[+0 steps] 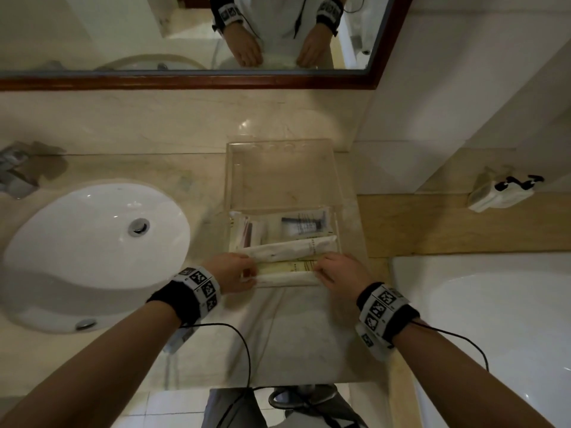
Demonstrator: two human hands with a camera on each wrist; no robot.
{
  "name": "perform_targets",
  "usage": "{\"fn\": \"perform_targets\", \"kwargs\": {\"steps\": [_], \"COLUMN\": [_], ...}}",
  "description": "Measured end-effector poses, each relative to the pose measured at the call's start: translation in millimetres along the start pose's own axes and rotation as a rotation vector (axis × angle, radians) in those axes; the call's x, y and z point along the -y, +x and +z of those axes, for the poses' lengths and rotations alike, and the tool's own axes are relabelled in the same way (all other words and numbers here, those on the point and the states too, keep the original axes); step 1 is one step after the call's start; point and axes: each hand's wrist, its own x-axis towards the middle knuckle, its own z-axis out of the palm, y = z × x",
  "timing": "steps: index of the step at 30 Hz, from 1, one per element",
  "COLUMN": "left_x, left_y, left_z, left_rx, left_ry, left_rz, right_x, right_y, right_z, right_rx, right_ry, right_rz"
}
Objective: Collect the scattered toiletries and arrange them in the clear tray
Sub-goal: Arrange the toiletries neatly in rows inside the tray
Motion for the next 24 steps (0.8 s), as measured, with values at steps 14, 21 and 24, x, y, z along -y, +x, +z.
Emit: {"fn": "perform_targets", "kwargs": {"steps": [14,21,24], "left_x": [-0.9,-2.8,-6.1], "left_y": [6.7,6.9,8.8], "left_z": [12.8,11.5,6.6], "left_rx": [-0.415,-0.323,-0.286], "left_ry": [0.013,-0.012,-0.004], "left_rz": [0.021,0.061,0.020], "right_x": [3.9,2.1,6.7], "right_y": [4.0,3.9,1.8], "right_z": [2.9,9.3,9.8], "right_rx": [-0.121,-0.137,-0.197], "right_ry": [-0.030,-0.069,-0.093], "right_rz": [0.045,0.033,0.041]}}
